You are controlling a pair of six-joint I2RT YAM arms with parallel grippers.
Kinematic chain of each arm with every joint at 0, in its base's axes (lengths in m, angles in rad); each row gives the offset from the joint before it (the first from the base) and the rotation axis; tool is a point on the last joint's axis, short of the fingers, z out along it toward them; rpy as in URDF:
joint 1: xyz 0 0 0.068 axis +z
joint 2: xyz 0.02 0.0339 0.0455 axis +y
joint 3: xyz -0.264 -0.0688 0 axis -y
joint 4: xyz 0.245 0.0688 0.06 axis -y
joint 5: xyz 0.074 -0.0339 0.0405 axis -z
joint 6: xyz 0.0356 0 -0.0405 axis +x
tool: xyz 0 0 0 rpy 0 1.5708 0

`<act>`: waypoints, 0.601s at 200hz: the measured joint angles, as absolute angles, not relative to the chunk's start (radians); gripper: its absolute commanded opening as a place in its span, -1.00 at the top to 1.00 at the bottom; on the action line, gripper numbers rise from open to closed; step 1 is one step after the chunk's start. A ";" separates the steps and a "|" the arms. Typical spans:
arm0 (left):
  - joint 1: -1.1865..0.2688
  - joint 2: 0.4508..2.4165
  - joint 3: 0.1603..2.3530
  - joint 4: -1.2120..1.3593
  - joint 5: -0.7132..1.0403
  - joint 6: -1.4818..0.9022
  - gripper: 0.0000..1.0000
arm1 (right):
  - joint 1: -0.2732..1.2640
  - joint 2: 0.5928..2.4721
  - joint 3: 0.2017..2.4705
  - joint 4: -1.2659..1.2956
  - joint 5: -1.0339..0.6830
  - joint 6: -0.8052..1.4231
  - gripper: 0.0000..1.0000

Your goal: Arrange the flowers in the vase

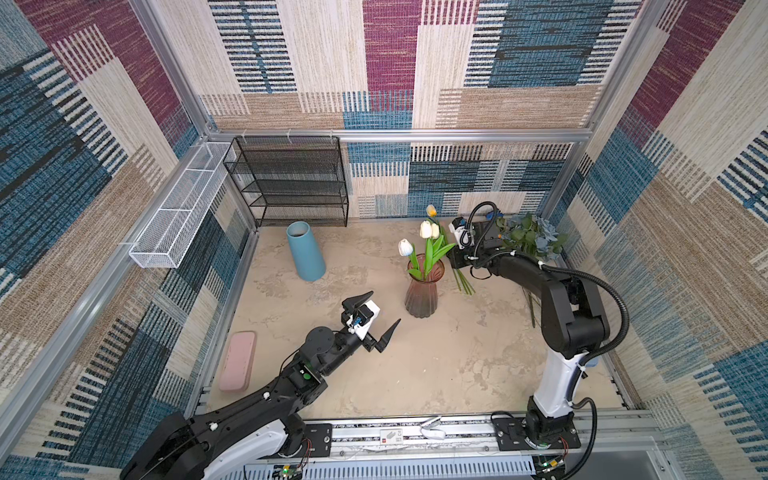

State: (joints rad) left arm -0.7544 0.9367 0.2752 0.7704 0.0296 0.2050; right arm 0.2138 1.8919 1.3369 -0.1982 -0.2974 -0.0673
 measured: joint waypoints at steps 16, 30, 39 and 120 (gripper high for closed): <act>-0.754 0.935 0.275 0.770 0.030 0.205 -0.98 | 0.214 1.866 1.323 -0.197 -0.295 -0.046 0.69; -0.754 0.933 0.275 0.770 0.030 0.205 -0.98 | 0.211 1.852 1.308 -0.193 -0.295 -0.028 0.72; -0.754 0.932 0.275 0.770 0.029 0.205 -0.99 | 0.210 1.847 1.293 -0.185 -0.295 -0.020 0.73; -0.754 0.909 0.275 0.764 0.029 0.205 -0.98 | 0.194 1.863 1.229 -0.150 -0.312 0.054 0.50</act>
